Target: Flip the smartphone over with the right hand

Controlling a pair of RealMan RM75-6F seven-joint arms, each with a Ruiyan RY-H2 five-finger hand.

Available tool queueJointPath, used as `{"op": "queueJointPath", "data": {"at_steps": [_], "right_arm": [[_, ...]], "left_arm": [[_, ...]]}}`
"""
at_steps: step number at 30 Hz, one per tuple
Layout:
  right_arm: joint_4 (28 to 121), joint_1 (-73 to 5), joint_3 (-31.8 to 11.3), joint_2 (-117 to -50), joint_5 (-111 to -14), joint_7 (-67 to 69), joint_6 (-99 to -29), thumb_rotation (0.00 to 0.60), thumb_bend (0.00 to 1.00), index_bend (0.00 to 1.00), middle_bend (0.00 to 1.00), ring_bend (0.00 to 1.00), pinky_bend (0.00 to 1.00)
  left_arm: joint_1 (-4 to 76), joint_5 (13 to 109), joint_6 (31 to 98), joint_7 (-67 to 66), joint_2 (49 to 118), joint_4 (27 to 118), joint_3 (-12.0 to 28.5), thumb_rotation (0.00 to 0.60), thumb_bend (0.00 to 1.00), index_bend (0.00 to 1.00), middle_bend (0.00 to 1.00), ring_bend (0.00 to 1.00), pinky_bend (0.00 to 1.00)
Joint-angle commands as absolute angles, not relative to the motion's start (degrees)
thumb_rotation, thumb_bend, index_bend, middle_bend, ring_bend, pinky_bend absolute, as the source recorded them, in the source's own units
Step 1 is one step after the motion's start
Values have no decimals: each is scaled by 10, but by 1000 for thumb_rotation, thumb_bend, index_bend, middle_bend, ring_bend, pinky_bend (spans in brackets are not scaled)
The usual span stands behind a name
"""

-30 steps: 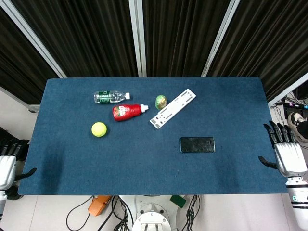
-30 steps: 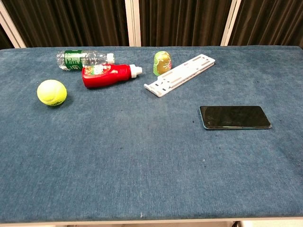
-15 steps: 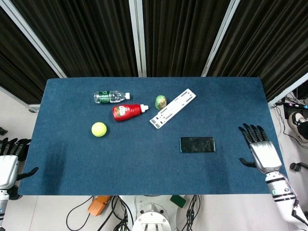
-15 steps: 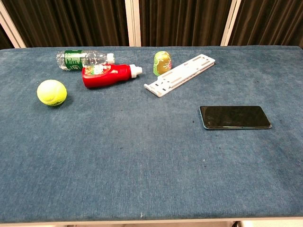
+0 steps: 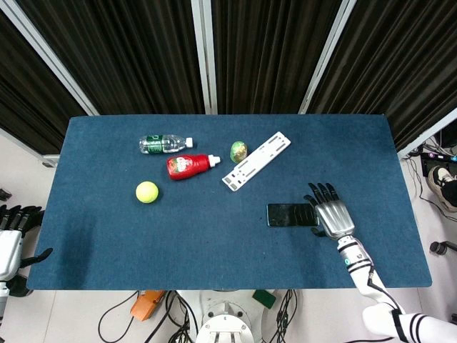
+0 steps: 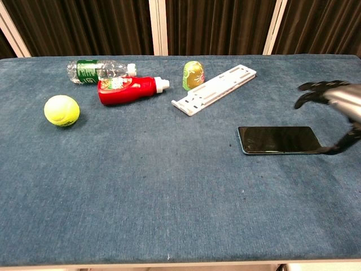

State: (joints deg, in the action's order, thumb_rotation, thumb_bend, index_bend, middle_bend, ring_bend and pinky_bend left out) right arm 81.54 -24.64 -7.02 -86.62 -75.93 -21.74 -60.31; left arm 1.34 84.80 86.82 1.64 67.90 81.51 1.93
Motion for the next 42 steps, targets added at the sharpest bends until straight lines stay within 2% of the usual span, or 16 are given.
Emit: {"op": "queueJointPath", "data": {"at_steps": [1,10,24,29,42], "right_arm": [[802,-258,-73,-885,-747,-223,-592,600,271,296,99,0,61],[795,-270,-73,-910,-712,-235,-577,600,271,247,99,0,58],[778,-291,-73,-929,-671,-230,-543,600,282,284,99,0,58],[774,-297,-70,-927,-663,-231,-535,600,363,299,99,0,58],[791,-319,-77,-895,-643,-233,-515,600,681,315,103,0,58]], "left_arm": [[14,847,867,17,680,814,20,600,32,173,162,110,0],[17,846,862,19,678,812,21,600,31,173,162,110,0],[18,844,862,18,676,813,22,600,32,174,162,110,0],[19,844,863,17,674,815,23,600,32,174,162,111,0],[22,846,863,7,667,827,24,600,32,173,162,110,0]]}}
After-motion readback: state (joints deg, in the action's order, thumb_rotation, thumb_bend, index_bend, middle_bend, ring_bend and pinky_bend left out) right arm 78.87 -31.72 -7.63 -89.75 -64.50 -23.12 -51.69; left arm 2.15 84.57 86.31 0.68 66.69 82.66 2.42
